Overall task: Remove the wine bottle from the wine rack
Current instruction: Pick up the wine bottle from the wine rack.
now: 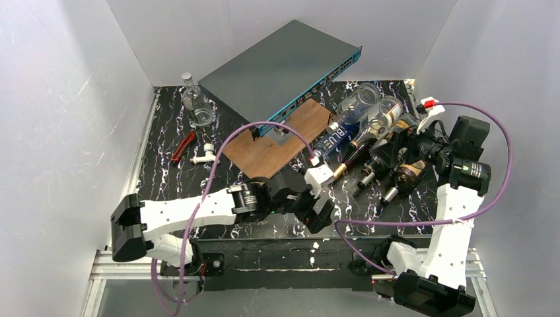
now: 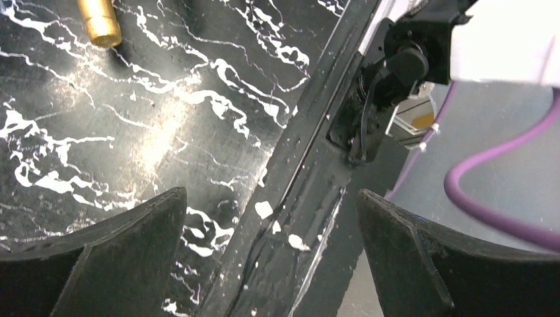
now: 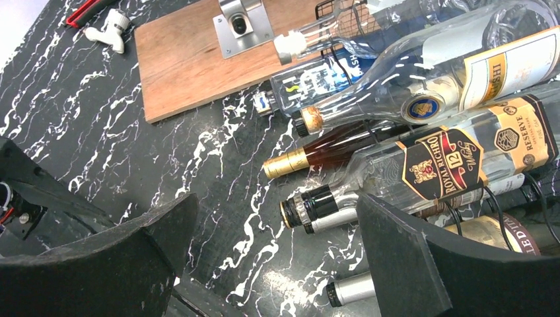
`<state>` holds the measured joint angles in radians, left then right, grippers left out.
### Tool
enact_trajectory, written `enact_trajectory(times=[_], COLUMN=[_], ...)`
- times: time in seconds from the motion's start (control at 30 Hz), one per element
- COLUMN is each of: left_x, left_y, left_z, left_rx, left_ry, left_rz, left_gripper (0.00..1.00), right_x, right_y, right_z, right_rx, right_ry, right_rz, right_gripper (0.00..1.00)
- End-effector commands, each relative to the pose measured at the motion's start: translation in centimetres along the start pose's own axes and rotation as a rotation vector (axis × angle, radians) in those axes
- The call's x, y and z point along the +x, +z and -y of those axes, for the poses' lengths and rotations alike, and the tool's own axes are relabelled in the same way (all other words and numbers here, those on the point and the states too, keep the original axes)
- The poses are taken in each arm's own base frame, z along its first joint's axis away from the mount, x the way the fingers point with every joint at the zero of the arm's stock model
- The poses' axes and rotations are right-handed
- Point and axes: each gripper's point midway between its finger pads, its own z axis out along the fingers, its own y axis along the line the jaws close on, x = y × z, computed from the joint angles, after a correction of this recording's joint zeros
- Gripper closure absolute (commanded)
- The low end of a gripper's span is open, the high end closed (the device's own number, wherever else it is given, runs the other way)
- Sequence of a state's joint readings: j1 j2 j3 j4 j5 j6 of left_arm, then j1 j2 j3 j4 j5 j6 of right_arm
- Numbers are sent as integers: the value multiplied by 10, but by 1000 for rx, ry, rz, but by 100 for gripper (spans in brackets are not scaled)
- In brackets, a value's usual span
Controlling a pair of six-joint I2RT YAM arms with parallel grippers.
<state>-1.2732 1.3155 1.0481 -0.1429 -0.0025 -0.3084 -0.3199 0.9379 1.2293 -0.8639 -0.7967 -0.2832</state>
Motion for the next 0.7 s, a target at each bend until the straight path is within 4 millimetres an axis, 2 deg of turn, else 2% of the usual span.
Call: enact_trajectory(times=[0.0,0.37,0.67], left_x=[-28,-45,-45], left_y=[12,55,65], left_z=[4,7,4], left_rx=[-20,-17,-7], left_ry=[24,86,86], left_rz=[36,21,11], left_gripper=[1,1,1], right_x=[-7,-9,-8], right_y=[-5,-8,-8], right_z=[4,34,56], right_rx=[38,205,316], right_ry=[-14,79,209], right_rz=[10,-1,15], right_gripper=[0,0,0])
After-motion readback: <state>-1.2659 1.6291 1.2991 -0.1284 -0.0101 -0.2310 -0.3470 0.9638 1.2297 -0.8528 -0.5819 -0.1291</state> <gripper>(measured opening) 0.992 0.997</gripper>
